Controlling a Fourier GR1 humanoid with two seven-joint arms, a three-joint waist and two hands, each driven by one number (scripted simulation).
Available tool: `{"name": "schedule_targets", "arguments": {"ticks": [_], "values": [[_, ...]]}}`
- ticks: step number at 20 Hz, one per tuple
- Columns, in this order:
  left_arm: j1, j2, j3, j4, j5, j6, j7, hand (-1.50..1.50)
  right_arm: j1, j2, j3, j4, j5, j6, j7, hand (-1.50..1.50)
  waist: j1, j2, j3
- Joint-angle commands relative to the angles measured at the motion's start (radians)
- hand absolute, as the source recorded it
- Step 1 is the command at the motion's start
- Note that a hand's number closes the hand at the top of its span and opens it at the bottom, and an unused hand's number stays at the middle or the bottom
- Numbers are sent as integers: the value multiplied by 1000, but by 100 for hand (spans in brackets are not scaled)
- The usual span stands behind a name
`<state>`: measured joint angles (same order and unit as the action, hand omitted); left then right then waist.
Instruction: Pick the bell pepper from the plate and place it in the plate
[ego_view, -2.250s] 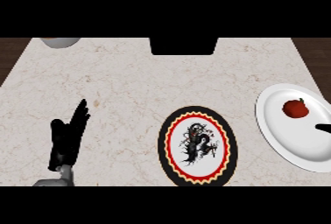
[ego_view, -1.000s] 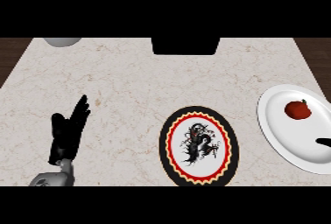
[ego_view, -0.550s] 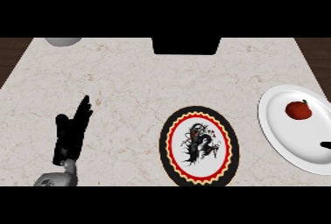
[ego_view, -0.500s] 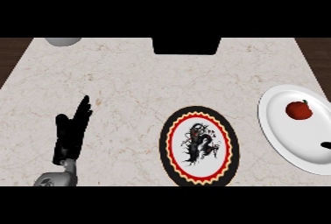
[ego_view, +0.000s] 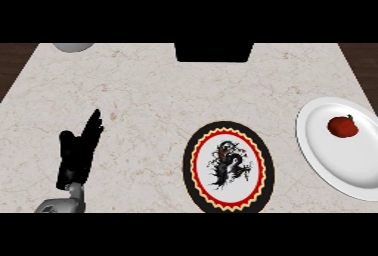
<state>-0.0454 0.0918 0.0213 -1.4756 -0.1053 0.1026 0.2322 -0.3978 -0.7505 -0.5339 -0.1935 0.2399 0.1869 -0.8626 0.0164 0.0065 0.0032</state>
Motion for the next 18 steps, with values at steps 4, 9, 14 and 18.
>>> {"name": "schedule_targets", "arguments": {"ticks": [4, 9, 14, 18], "values": [[13, -16, -10, -3, -1, 0, -9, 0, 37, -54, -32, 49, -33, 27, -51, -150, 6, 2, 2], [18, 19, 17, 0, 5, -18, -24, 0, 58, -34, -60, 63, -63, -61, -39, -150, 4, 2, 2], [19, 29, 35, -29, 40, -45, -3, 0, 78, -97, -64, 64, -74, -2, -30, -150, 5, 2, 2], [29, -24, -16, -10, -4, -6, -29, 0, 55, -73, -63, 66, -70, -67, -13, -150, 9, 5, 4]]}}
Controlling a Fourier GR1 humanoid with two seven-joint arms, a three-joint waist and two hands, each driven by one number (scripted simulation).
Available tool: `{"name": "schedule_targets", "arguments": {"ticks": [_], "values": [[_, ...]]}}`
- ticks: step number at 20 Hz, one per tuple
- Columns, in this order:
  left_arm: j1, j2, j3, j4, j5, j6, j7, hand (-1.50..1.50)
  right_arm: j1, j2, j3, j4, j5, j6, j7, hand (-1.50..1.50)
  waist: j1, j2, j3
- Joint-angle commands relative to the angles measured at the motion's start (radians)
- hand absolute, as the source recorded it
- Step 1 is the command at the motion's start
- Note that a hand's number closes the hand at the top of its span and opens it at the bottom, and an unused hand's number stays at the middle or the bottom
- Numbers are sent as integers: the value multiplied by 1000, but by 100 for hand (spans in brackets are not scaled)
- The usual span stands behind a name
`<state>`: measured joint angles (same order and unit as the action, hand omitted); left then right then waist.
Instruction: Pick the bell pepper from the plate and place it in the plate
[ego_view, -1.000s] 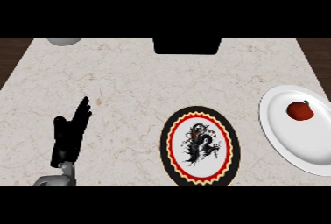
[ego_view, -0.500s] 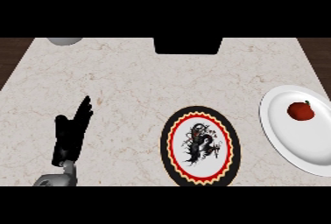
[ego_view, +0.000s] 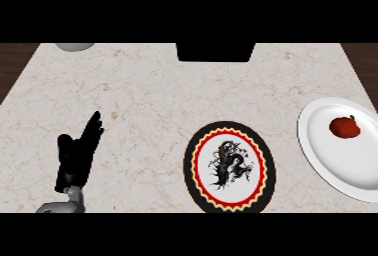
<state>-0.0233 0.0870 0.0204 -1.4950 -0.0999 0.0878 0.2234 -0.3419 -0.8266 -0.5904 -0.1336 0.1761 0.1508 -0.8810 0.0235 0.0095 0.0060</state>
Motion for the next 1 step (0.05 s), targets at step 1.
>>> {"name": "schedule_targets", "arguments": {"ticks": [1], "values": [[-36, 30, 27, 28, 10, -19, 17, 0, 41, 0, -4, 13, -2, -29, -17, -150, -4, 2, 1]]}}
